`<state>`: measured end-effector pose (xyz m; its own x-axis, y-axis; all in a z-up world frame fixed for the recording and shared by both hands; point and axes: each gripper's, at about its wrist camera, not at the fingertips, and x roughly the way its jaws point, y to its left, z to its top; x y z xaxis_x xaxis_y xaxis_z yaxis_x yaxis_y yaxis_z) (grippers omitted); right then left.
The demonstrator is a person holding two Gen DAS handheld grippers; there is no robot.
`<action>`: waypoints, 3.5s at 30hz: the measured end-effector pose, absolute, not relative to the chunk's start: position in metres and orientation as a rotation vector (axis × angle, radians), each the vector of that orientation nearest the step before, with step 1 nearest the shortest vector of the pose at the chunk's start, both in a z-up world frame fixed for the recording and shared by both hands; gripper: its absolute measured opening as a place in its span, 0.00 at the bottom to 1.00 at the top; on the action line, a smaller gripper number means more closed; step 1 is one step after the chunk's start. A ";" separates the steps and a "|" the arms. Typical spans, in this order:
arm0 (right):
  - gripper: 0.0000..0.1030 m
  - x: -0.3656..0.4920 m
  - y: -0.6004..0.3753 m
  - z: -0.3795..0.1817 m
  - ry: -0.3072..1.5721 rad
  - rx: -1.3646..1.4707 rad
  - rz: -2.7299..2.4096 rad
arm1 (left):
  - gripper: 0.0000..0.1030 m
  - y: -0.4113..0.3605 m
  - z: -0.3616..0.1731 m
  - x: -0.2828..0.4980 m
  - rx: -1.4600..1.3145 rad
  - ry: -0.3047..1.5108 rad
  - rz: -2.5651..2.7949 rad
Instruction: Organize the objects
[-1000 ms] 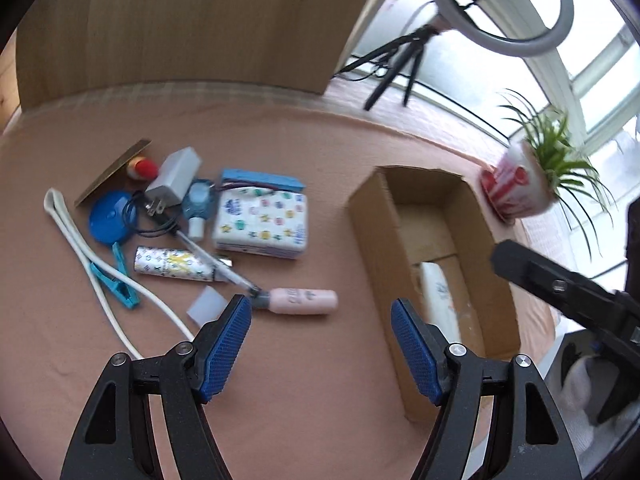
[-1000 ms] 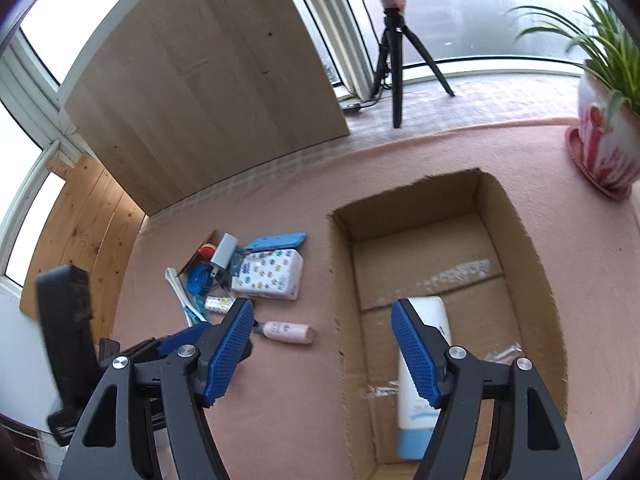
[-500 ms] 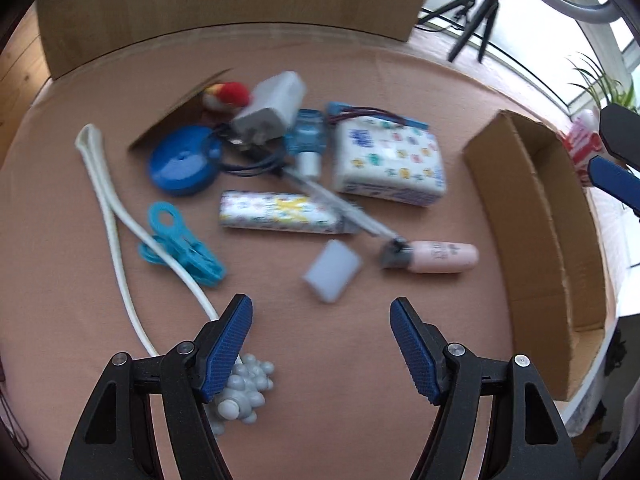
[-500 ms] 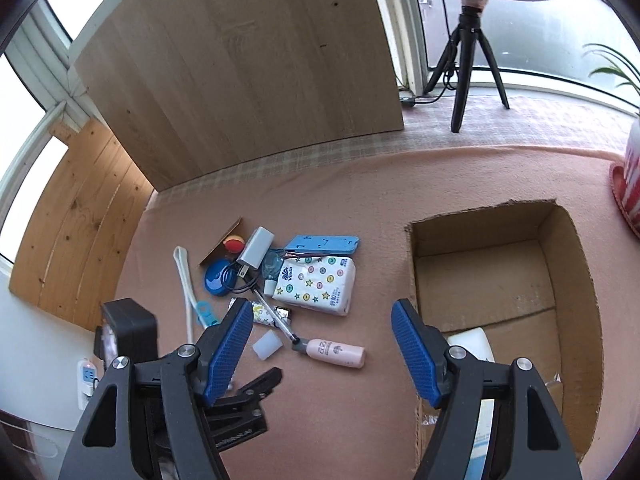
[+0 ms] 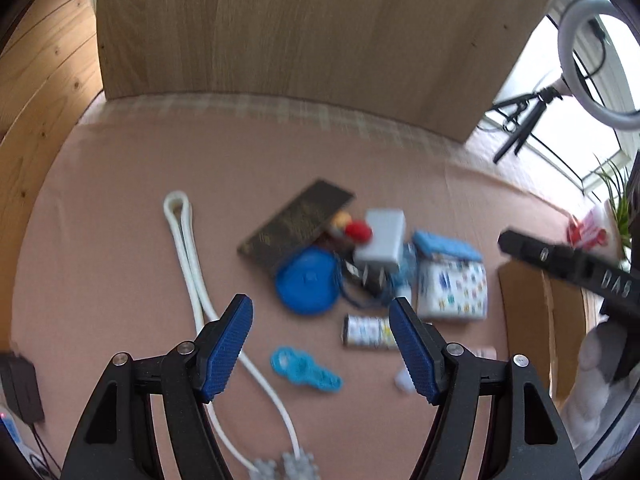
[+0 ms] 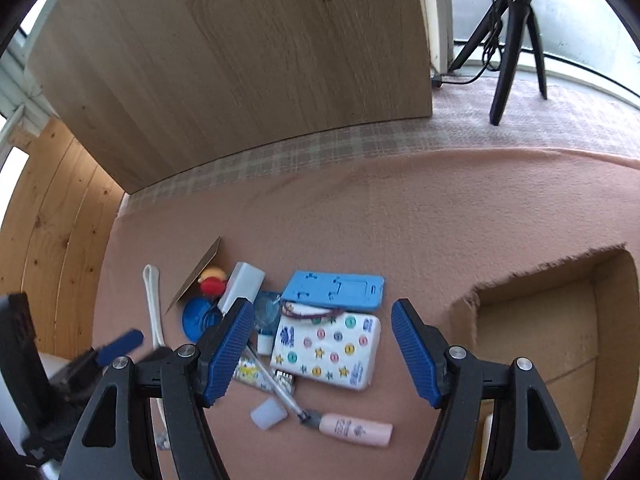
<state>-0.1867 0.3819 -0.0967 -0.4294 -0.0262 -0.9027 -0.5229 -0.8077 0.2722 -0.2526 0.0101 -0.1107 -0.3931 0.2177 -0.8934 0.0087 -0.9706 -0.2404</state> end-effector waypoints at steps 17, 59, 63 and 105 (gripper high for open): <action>0.66 -0.241 0.391 -0.156 0.713 -1.692 2.133 | 0.67 0.034 -0.169 -0.390 -1.869 -0.307 2.391; 0.48 -0.002 0.268 -0.074 0.924 -1.490 2.283 | 0.42 0.052 -0.105 -0.146 -1.576 -0.058 2.333; 0.48 0.004 0.263 -0.070 0.926 -1.505 2.313 | 0.42 0.057 -0.107 -0.113 -1.581 -0.078 2.287; 0.38 -0.003 0.267 -0.124 1.082 -1.704 2.209 | 0.42 0.144 -0.134 -0.053 -1.584 -0.062 2.052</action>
<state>-0.0026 0.2675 -0.1244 -0.3436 -0.2996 -0.8900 -0.5195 -0.7289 0.4459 -0.0526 0.1443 -0.1342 -0.1617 0.4392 -0.8837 -0.3855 -0.8525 -0.3532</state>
